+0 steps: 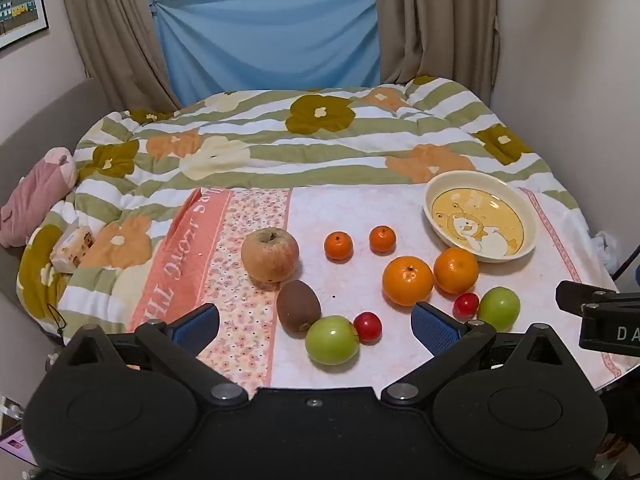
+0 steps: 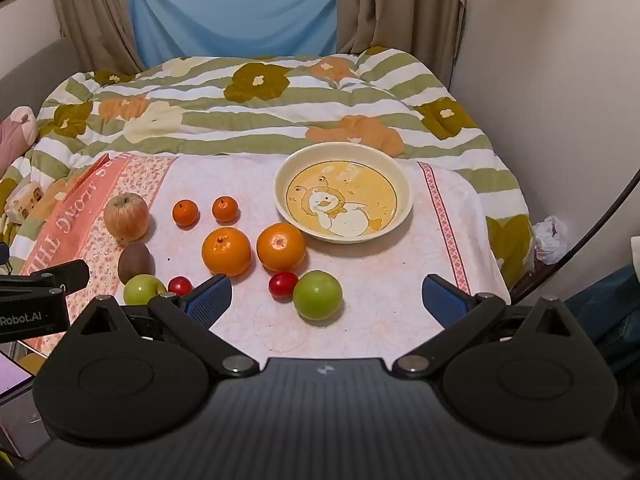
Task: Organize fruits
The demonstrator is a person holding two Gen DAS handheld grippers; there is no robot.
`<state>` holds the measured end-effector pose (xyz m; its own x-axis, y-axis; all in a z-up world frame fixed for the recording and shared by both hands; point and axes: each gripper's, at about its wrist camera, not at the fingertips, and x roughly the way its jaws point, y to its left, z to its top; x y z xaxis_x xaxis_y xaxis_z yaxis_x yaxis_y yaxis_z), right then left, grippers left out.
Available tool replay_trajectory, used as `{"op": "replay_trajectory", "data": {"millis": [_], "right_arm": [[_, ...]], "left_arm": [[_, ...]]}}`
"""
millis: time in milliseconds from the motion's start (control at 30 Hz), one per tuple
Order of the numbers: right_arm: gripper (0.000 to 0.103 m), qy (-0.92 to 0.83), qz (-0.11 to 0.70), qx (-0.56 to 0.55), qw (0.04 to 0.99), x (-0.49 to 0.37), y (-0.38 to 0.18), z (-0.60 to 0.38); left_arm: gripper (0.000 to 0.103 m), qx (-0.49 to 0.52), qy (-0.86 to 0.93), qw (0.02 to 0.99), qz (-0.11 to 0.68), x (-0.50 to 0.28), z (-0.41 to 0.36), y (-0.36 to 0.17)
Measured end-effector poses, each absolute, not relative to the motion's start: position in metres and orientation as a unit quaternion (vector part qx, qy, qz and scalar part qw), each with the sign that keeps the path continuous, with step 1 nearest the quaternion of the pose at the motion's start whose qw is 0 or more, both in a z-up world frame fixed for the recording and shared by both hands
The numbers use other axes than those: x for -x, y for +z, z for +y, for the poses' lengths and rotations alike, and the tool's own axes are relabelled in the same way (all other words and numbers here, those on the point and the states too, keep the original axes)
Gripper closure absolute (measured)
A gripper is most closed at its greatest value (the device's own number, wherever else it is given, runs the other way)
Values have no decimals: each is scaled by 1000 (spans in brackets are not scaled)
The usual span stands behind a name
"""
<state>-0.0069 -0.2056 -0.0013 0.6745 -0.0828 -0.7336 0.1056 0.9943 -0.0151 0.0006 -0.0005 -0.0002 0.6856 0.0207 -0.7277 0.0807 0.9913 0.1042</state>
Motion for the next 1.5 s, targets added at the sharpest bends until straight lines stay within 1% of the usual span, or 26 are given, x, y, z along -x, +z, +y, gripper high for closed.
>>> {"op": "replay_trajectory", "data": {"millis": [333, 367, 1500], "right_arm": [[0, -48, 397, -16, 916, 13, 0, -202], [0, -48, 397, -15, 917, 12, 0, -202], [0, -42, 389, -16, 920, 17, 7, -203]], "left_arm": [[0, -70, 9, 916, 394, -6, 2, 2], [0, -61, -15, 918, 392, 3, 4, 1], [0, -50, -21, 917, 396, 5, 4, 3]]}}
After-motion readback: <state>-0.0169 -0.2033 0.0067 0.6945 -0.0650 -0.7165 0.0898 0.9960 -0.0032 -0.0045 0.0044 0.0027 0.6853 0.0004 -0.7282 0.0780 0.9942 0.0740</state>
